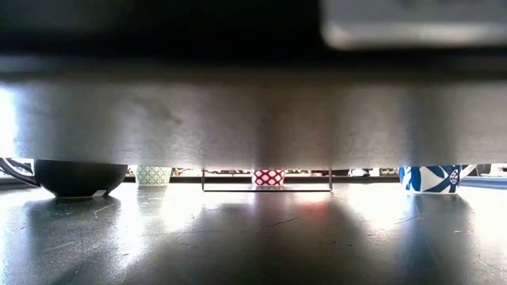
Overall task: Place coffee mugs
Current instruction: Put the blue mug on the shelf
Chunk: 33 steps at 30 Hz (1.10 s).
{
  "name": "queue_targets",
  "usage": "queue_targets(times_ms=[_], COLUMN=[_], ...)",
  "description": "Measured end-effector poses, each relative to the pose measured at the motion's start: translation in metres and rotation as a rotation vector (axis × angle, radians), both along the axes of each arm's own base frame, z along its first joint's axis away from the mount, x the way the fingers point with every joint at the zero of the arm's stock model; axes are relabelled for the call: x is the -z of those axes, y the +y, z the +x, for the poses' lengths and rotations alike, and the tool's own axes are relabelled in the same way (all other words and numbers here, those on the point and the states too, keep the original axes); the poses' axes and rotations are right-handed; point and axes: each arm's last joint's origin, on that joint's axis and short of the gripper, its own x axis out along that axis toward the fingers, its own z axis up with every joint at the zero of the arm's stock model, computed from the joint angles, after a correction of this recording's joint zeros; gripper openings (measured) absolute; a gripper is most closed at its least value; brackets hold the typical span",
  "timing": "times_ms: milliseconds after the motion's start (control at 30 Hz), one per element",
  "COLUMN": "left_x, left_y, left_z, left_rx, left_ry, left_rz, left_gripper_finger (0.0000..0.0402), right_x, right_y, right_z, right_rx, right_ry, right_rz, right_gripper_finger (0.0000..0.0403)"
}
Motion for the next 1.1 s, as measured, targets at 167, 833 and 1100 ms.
queue_targets(times_ms=[167,833,1100], left_x=[0.0,0.0,0.0], left_y=[0.0,0.0,0.0], left_z=[0.0,0.0,0.0], left_rx=[0.0,0.0,0.0], left_ry=[0.0,-0.001,-0.001], left_rz=[0.0,0.0,0.0], left_gripper_finger=[0.0082,0.0082,0.0082], right_x=[0.004,0.003,0.002], right_y=[0.001,-0.007,-0.009], right_z=[0.002,0.01,0.014], right_rx=[0.001,0.043,0.042], right_ry=[0.007,-0.057,-0.086], right_rz=[-0.001,-0.031,-0.024], right_gripper_finger=[0.0047,0.0052,0.0052])
